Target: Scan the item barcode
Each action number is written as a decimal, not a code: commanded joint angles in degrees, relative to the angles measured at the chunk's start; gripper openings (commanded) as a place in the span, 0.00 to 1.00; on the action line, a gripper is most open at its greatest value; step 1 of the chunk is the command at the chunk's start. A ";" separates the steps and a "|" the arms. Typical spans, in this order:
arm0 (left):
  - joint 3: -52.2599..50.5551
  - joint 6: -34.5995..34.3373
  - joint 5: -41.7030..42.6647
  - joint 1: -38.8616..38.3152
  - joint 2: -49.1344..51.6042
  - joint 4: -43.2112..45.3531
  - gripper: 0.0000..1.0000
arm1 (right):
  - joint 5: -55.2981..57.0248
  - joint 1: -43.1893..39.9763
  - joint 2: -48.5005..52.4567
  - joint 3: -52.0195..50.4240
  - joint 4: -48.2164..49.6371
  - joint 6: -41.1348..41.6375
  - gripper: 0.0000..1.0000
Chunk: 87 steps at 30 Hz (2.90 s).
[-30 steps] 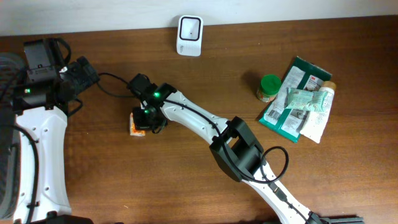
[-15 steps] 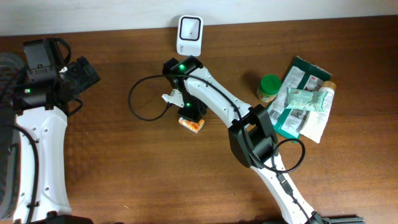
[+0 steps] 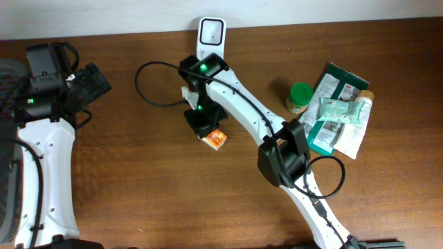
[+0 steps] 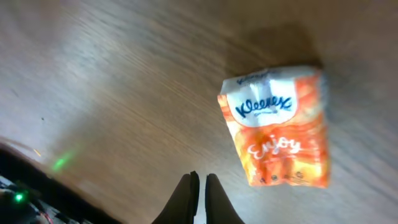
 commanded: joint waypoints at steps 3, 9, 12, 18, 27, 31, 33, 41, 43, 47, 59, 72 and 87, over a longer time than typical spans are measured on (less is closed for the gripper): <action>0.83 0.50 0.15 -0.07 -0.87 0.11 0.99 | 1.66 0.33 -1.07 -9.03 2.95 1.97 0.05; 0.83 0.50 0.15 -0.07 -0.87 0.11 0.99 | 21.90 -0.46 -1.09 -9.03 5.16 -1.05 0.05; 0.83 0.50 0.15 -0.07 -0.87 0.11 0.99 | 22.93 -0.52 -1.09 -8.81 8.35 -10.19 0.05; 0.83 0.50 0.15 -0.07 -0.87 0.11 0.99 | 12.04 -3.98 -4.79 1.20 3.13 -11.69 0.33; 0.83 0.50 0.15 -0.07 -0.87 0.11 0.99 | -2.45 -10.27 -4.61 -9.55 17.62 5.75 0.41; 0.83 0.50 0.15 -0.07 -0.87 0.11 0.99 | 5.18 -4.13 -4.61 -14.32 31.95 20.17 0.33; 0.83 0.50 0.15 -0.07 -0.87 0.11 0.99 | 10.21 -1.84 -4.59 -16.72 37.07 25.20 0.26; 0.83 0.50 0.15 -0.07 -0.87 0.11 0.99 | 4.87 -0.90 -4.61 -17.27 27.30 20.15 0.22; 0.83 0.50 0.15 -0.07 -0.87 0.11 0.99 | 5.09 -1.62 -4.74 -17.11 22.05 15.93 0.23; 0.83 0.50 0.15 -0.07 -0.87 0.11 0.99 | 4.39 -4.07 -5.84 -17.09 17.42 8.35 0.31; 0.83 0.50 0.15 -0.07 -0.87 0.11 0.99 | 17.31 -12.13 -17.00 -25.90 16.81 7.08 0.20; 0.83 0.50 0.15 -0.07 -0.87 0.11 0.99 | 12.48 -7.80 -17.03 -40.11 37.11 2.29 0.20; 0.83 0.50 0.15 -0.07 -0.87 0.11 0.99 | 3.26 -12.52 -27.47 -35.85 20.31 1.99 0.48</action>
